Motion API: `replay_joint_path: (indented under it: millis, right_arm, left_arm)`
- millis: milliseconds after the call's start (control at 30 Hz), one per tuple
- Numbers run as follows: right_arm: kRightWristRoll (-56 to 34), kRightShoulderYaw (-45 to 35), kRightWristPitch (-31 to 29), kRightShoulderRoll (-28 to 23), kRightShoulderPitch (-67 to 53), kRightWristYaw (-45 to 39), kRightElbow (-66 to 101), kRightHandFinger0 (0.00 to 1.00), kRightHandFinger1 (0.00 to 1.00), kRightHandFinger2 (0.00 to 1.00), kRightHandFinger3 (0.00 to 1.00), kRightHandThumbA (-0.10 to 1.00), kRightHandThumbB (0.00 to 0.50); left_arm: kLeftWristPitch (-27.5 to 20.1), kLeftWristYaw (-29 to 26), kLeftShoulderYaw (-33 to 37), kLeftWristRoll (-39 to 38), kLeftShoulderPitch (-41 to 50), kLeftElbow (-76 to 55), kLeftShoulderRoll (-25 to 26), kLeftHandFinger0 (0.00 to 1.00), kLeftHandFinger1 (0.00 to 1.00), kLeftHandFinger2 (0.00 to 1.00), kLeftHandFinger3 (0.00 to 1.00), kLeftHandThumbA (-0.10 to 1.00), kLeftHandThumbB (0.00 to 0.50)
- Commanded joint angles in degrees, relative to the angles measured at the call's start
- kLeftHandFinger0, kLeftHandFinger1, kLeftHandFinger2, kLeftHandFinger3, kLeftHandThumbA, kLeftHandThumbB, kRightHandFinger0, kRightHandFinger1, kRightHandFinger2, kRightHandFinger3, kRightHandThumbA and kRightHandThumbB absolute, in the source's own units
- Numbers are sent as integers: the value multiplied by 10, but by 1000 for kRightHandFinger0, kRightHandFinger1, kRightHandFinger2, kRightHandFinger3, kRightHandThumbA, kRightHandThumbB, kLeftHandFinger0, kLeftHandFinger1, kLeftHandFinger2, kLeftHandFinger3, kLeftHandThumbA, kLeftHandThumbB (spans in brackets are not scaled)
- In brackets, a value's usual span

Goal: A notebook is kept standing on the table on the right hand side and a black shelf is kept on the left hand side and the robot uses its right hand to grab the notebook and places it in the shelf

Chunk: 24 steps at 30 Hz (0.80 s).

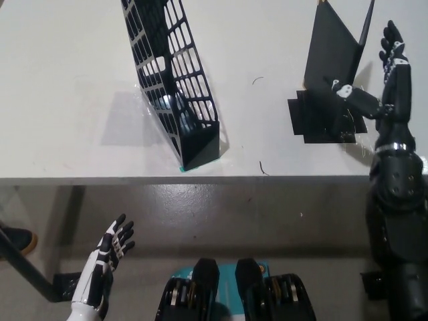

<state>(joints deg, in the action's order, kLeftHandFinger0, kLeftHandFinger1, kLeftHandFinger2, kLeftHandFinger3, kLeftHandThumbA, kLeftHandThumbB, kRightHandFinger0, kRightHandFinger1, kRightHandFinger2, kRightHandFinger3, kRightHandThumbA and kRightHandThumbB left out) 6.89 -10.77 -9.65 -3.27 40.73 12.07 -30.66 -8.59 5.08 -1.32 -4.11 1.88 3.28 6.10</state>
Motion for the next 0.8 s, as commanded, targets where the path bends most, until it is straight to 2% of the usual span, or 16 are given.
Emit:
replay_joint_path:
  millis: [0,67,200,267,333,367,400,433,467,500,533,567,600,667,700,767]
  right_arm:
    - [-19,-11,-15,-4,70,35,-50,1000,1000,1000,1000,1000,442]
    - [-23,-14,-27,-4,106,50,-109,1000,1000,1000,1000,1000,428]
    - [-57,-34,-56,-2,165,56,-229,1000,1000,1000,1000,1000,434]
    - [-77,-46,-63,-4,205,45,-301,1000,1000,1000,1000,1000,478]
    - [-98,-63,-80,-5,235,37,-354,1000,1000,1000,1000,1000,496]
    - [-129,-90,-96,1,255,30,-380,1000,1000,1000,1000,984,472]
    - [-156,-114,-106,6,266,26,-391,1000,1000,1000,1000,814,433]
    - [-153,-128,-93,9,289,85,-414,1000,1000,1000,1000,743,383]
    - [-139,-129,-78,8,306,140,-432,816,786,911,917,529,327]
    - [-138,-135,-84,9,311,158,-438,197,184,320,352,118,291]
    - [-139,-141,-93,10,317,178,-443,39,37,205,223,7,258]
    - [-140,-143,-104,11,320,177,-445,2,1,175,118,-96,179]
    - [-129,-134,-120,12,320,182,-445,0,0,231,178,-100,125]
    - [-109,-114,-133,13,316,186,-442,0,9,415,422,-100,101]
    - [-108,-112,-136,14,315,186,-442,0,52,499,518,-100,99]
    - [-113,-109,-149,17,307,183,-440,0,100,541,570,-100,101]
  left_arm:
    - [-21,2,0,4,0,-6,3,1000,1000,1000,1000,1000,136]
    - [-24,5,0,1,0,-7,3,1000,1000,1000,1000,1000,126]
    - [-24,2,0,4,3,-7,2,1000,1000,1000,1000,1000,124]
    - [-28,1,-1,5,3,-4,1,1000,1000,1000,1000,1000,109]
    - [-28,0,-1,7,2,-3,1,1000,1000,1000,1000,1000,104]
    - [-28,-3,-1,10,3,-3,1,1000,1000,1000,1000,1000,103]
    - [-29,-2,-1,10,3,-3,1,1000,1000,1000,1000,1000,104]
    - [-31,-2,-1,10,3,-2,1,1000,1000,1000,1000,1000,112]
    - [-31,-1,-1,9,2,-2,1,1000,1000,1000,1000,1000,113]
    - [-31,-1,-1,10,2,-2,2,1000,1000,1000,1000,1000,112]
    - [-32,-1,-1,11,2,-1,2,1000,1000,1000,1000,1000,112]
    - [-34,1,-2,6,0,1,3,1000,1000,1000,1000,1000,110]
    - [-36,3,-2,4,-3,4,4,1000,1000,1000,1000,1000,110]
    - [-32,0,-2,11,-4,3,6,1000,1000,1000,1000,1000,126]
    - [-31,0,-2,11,-4,3,6,1000,1000,1000,1000,1000,125]
    - [-29,4,-1,10,0,0,9,1000,1000,1000,1000,1000,117]
